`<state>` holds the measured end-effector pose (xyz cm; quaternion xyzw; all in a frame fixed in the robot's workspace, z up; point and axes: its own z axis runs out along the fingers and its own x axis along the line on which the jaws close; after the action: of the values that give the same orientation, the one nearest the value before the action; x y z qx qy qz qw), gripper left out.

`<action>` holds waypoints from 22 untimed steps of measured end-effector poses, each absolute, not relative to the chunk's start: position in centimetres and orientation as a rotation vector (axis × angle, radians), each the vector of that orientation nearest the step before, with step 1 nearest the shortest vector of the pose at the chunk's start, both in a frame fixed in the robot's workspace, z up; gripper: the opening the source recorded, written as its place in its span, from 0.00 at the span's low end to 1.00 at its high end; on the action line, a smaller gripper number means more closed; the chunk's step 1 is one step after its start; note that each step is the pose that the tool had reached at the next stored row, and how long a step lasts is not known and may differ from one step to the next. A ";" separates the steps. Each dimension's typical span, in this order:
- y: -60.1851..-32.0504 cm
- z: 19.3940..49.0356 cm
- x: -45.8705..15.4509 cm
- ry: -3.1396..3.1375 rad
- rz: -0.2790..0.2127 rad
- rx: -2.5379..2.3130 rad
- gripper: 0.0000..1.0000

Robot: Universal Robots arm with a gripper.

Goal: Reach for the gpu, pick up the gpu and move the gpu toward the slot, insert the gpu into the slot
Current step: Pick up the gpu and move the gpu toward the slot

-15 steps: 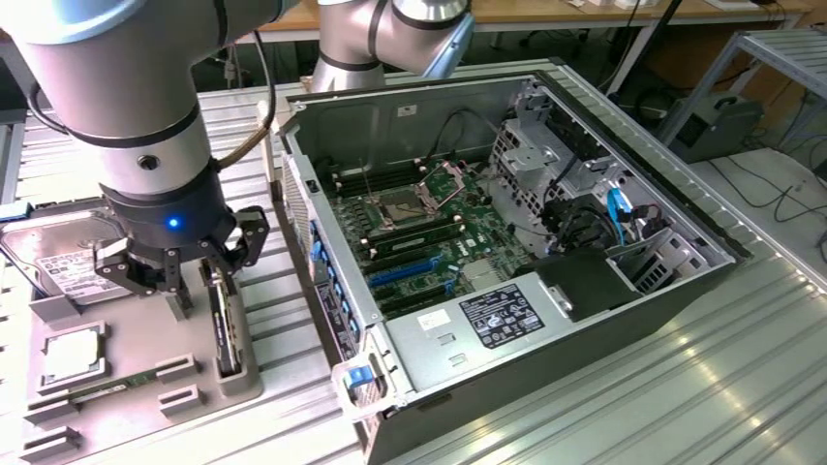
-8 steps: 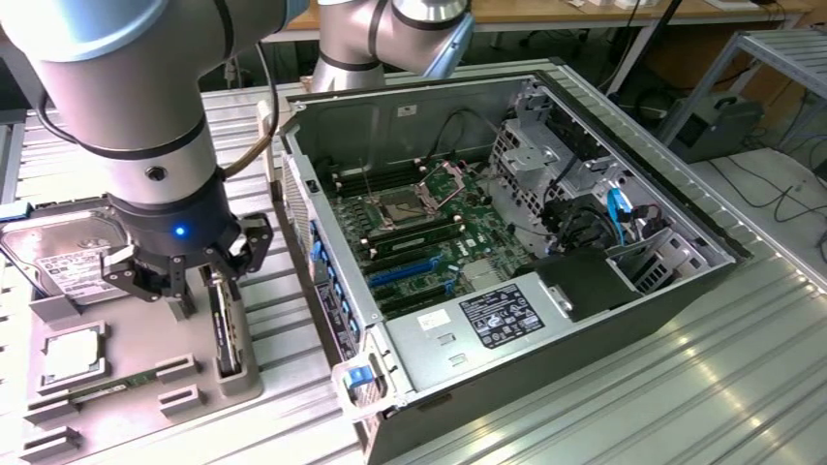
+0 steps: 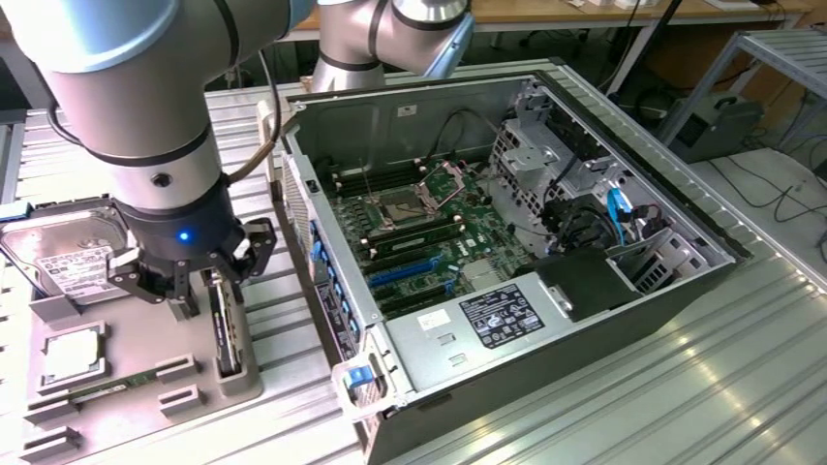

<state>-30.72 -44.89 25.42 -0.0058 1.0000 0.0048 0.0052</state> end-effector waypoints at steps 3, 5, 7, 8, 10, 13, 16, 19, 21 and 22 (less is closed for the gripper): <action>-44.9 25.0 -30.7 3.131 0.015 -0.006 0.48; -44.9 24.8 -30.7 3.131 0.015 -0.001 0.48; -44.9 24.6 -30.7 3.131 0.015 0.004 0.48; -44.9 24.4 -30.7 3.131 0.015 0.008 0.48; -44.9 24.0 -30.7 3.131 0.015 0.020 0.48; -45.0 23.8 -30.7 3.131 0.015 0.027 0.48; -45.0 23.6 -30.7 3.131 0.015 0.030 0.48; -45.0 23.6 -30.7 3.131 0.015 0.030 0.48; -45.0 23.6 -30.7 3.131 0.015 0.030 0.48; -45.0 23.6 -30.7 3.131 0.015 0.030 0.48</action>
<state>-30.72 -44.97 23.61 0.0096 0.9999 0.0047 0.0052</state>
